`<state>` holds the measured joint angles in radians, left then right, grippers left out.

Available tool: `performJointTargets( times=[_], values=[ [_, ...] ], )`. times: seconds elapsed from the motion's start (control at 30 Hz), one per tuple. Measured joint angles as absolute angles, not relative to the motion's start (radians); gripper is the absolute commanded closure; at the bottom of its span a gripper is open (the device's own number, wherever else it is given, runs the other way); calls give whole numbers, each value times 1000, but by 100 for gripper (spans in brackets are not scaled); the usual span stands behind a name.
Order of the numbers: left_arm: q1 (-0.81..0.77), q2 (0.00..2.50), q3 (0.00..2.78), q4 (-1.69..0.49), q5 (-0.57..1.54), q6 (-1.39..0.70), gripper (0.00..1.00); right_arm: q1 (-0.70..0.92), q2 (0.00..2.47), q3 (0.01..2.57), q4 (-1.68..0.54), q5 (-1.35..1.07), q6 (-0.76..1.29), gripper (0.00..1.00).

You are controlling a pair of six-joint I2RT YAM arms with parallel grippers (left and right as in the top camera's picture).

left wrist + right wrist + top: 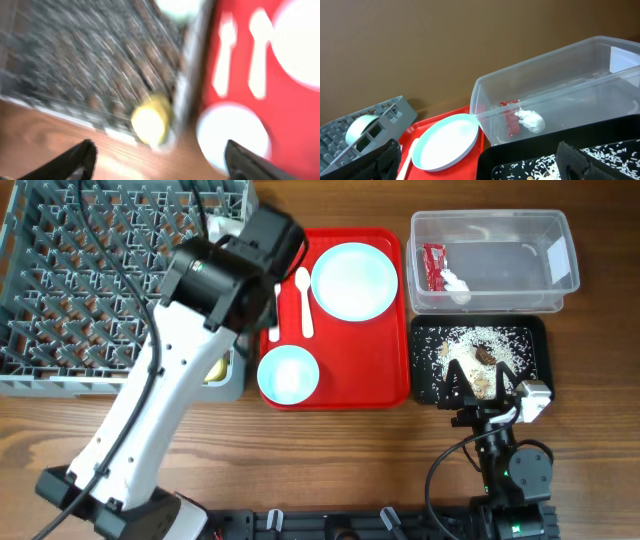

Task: Sort waste into correct bins and load items into the dishwasher rack
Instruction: 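Move the left gripper to the light blue bowl and grasp its rim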

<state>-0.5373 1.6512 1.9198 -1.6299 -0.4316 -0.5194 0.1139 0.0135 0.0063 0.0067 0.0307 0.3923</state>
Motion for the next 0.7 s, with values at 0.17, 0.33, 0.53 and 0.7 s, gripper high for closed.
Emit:
performJointTargets(
  times=[0.17,0.33,0.53,0.7],
  values=[
    [-585,1652,1804,-1624,-284,-612,31,114,14,6,7,31,392,0],
    [-617,1659,1538,-1441,-230,-672,37,114,14,6,8,31,392,0],
    [-583,1669,1237,-1148,-211,-715,32,114,14,6,8,31,392,0],
    [-536,1670,1163,-1027,-212,-720,27,114,14,6,8,31,392,0]
  ],
)
